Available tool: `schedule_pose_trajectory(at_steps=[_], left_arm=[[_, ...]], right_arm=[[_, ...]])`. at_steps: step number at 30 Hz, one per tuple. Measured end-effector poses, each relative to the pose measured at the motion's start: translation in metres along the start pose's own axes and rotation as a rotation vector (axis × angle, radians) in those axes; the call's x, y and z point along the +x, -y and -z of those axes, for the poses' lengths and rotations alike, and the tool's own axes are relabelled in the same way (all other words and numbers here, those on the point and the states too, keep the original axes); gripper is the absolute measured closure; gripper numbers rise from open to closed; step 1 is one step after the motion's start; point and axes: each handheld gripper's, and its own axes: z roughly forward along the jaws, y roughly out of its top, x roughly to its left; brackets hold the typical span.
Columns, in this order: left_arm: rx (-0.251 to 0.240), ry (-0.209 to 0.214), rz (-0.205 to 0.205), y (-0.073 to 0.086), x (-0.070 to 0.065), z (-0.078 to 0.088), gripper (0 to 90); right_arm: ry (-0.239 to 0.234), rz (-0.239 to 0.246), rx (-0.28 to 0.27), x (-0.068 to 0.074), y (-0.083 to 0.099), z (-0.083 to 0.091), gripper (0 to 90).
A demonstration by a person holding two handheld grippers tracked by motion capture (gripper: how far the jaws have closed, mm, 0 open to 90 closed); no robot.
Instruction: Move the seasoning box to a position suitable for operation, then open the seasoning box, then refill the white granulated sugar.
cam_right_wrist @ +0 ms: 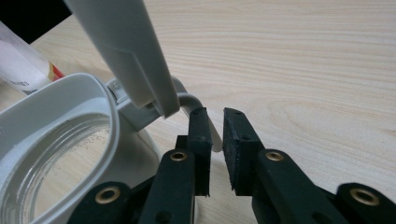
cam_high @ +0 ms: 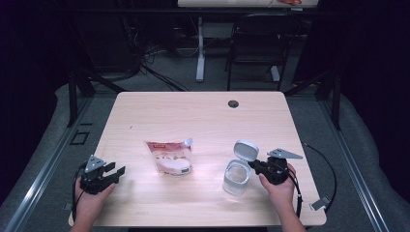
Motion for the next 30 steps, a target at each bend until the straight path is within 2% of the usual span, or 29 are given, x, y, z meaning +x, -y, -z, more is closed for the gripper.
schedule_pose_trajectory(at_steps=[4, 7, 8, 10, 14, 19, 21, 23, 24, 30], left_arm=[[-0.001, -0.002, -0.005, -0.001, -0.001, 0.001, 53.1], [-0.002, 0.002, 0.0, -0.001, -0.002, 0.002, 53.2], [-0.003, 0.005, -0.005, -0.001, -0.002, 0.003, 53.3], [-0.005, 0.012, -0.012, -0.002, -0.003, 0.004, 55.6], [-0.009, 0.037, -0.014, -0.004, -0.006, 0.007, 59.3], [-0.022, 0.062, -0.024, -0.008, -0.012, 0.01, 59.2], [-0.019, 0.086, -0.024, -0.009, -0.014, 0.01, 58.9], [-0.005, 0.106, -0.027, -0.009, -0.017, 0.008, 58.3], [0.007, 0.112, -0.047, -0.01, -0.019, 0.008, 58.3], [0.001, 0.135, -0.058, -0.012, -0.027, 0.008, 57.1]], right_arm=[[0.056, 0.027, 0.022, 0.004, 0.001, 0.003, 74.7], [0.094, 0.037, 0.076, 0.005, 0.004, 0.005, 69.2], [0.112, 0.062, 0.089, 0.006, 0.006, 0.006, 67.6], [0.129, 0.076, 0.107, 0.007, 0.008, 0.008, 66.6], [0.129, 0.086, 0.086, 0.006, 0.009, 0.013, 66.4], [0.149, 0.109, 0.07, 0.007, 0.008, 0.016, 68.4], [0.162, 0.117, 0.072, 0.009, 0.007, 0.018, 68.4], [0.151, 0.109, 0.079, 0.009, 0.007, 0.018, 66.7], [0.152, 0.109, 0.094, 0.009, 0.007, 0.019, 66.6], [0.151, 0.11, 0.081, 0.01, 0.007, 0.024, 65.7]])
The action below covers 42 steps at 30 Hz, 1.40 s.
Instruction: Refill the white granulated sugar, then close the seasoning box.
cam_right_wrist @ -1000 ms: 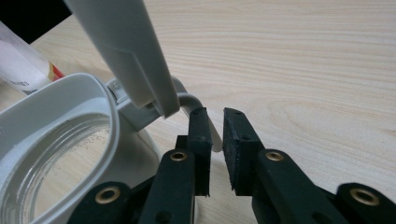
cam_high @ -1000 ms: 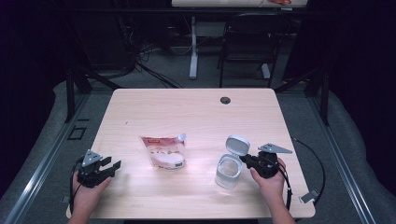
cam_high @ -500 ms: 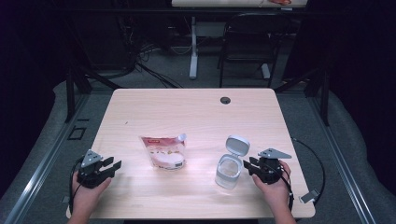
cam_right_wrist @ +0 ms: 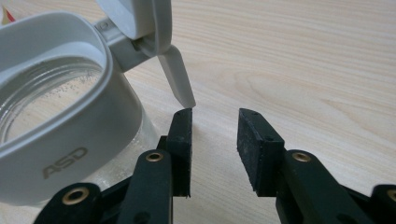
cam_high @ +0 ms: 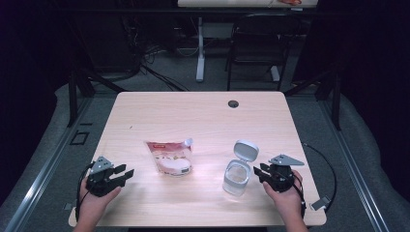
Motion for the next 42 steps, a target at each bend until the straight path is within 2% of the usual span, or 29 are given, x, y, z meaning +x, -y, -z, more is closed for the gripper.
schedule_pose_trajectory(at_steps=[5, 15, 17, 24, 32, 35, 39, 42], left_arm=[[0.015, 0.02, -0.002, -0.001, -0.004, -0.001, 54.7], [-0.006, 0.048, -0.003, -0.013, -0.012, 0.007, 55.2], [-0.014, 0.064, -0.001, -0.019, -0.015, 0.01, 55.7], [-0.054, 0.103, -0.044, -0.046, -0.027, 0.019, 55.8], [-0.094, 0.133, -0.078, -0.077, -0.033, 0.017, 54.6], [-0.088, 0.161, -0.09, -0.087, -0.037, 0.016, 55.7], [-0.066, 0.172, -0.101, -0.097, -0.041, 0.016, 58.3], [-0.066, 0.183, -0.106, -0.102, -0.042, 0.015, 61.7]], right_arm=[[0.001, 0.006, -0.019, 0.002, -0.001, 0.004, 64.7], [-0.007, 0.016, -0.032, 0.005, -0.003, 0.009, 62.9], [-0.014, 0.009, -0.039, 0.006, -0.003, 0.009, 62.7], [-0.03, 0.035, -0.049, 0.01, -0.005, 0.015, 62.5], [-0.044, 0.026, -0.059, 0.011, -0.007, 0.021, 61.6], [-0.04, 0.029, -0.066, 0.011, -0.009, 0.023, 60.0], [-0.049, 0.023, -0.091, 0.009, -0.014, 0.026, 57.8], [-0.059, 0.02, -0.108, 0.01, -0.02, 0.031, 58.5]])
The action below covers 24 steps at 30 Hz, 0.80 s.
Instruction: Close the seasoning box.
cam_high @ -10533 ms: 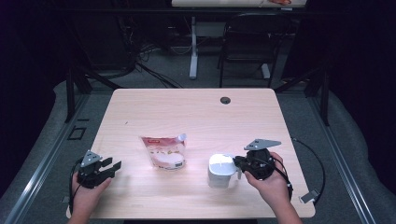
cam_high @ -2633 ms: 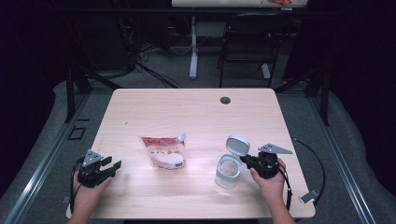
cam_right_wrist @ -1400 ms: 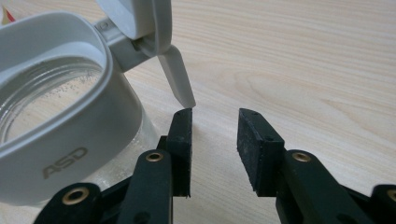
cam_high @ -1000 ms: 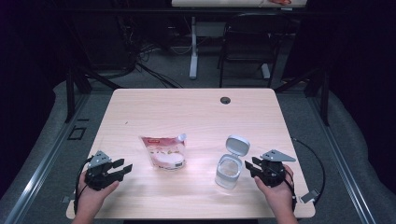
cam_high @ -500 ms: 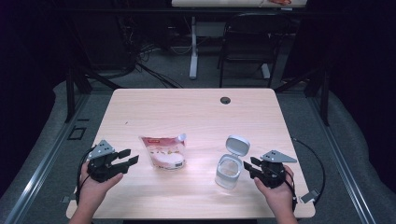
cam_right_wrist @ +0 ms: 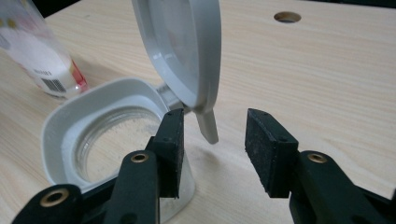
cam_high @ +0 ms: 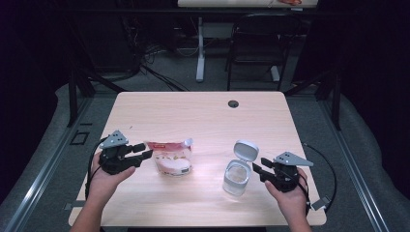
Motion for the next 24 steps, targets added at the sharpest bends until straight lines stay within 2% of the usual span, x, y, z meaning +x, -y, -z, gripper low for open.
schedule_pose_trajectory(at_steps=[3, 7, 9, 12, 15, 17, 24], left_arm=[[0.01, 0.015, 0.009, -0.006, 0.0, -0.002, 62.2], [0.012, 0.031, 0.002, -0.01, -0.001, -0.005, 66.0], [0.02, 0.02, -0.008, -0.011, -0.002, -0.005, 66.6], [0.025, 0.026, 0.005, -0.013, -0.002, -0.005, 66.8], [0.022, 0.022, 0.002, -0.013, -0.002, -0.005, 66.7], [0.02, 0.021, 0.002, -0.012, -0.003, -0.006, 65.7], [0.017, 0.012, -0.024, -0.01, -0.003, -0.005, 66.5]], right_arm=[[-0.022, 0.008, 0.001, 0.003, -0.007, 0.004, 61.0], [-0.038, 0.057, -0.005, 0.013, -0.017, 0.011, 65.6], [-0.022, 0.089, -0.004, 0.017, -0.023, 0.014, 65.6], [-0.001, 0.124, -0.017, 0.024, -0.033, 0.021, 66.3], [0.006, 0.113, -0.021, 0.026, -0.041, 0.026, 67.8], [-0.007, 0.102, -0.032, 0.027, -0.044, 0.027, 68.6], [-0.037, 0.144, -0.044, 0.042, -0.057, 0.029, 68.7]])
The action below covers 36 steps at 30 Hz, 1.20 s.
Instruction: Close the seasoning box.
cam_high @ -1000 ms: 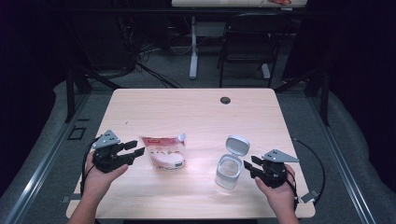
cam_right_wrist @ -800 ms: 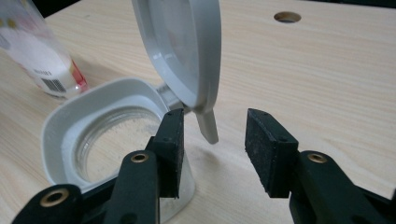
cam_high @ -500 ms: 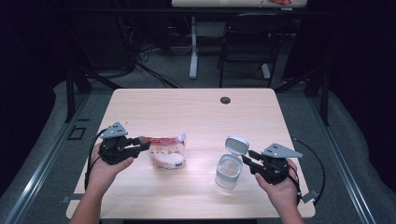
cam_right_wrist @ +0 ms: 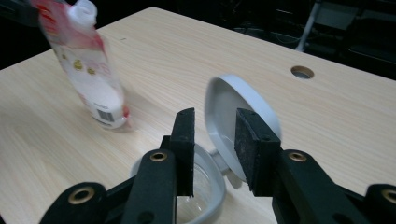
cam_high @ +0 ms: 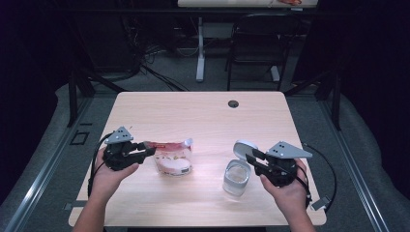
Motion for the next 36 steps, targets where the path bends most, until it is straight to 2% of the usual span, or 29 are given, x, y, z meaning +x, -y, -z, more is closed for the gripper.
schedule_pose_trajectory(at_steps=[3, 12, 24, 27, 36], left_arm=[[-0.003, -0.007, 0.002, 0.0, 0.001, 0.001, 68.0], [0.013, 0.012, 0.01, 0.001, 0.002, 0.003, 75.5], [0.008, 0.007, 0.001, 0.002, 0.002, 0.003, 76.6], [0.002, 0.005, 0.002, 0.002, 0.002, 0.003, 76.8], [0.008, 0.012, 0.0, 0.002, 0.003, 0.004, 76.7]], right_arm=[[-0.026, 0.028, 0.003, 0.007, -0.007, -0.007, 68.7], [-0.096, 0.045, 0.02, 0.019, -0.023, -0.037, 67.6], [-0.17, 0.092, 0.048, 0.038, -0.036, -0.072, 67.5], [-0.204, 0.097, 0.047, 0.042, -0.039, -0.081, 67.5], [-0.253, 0.127, 0.062, 0.055, -0.048, -0.1, 67.1]])
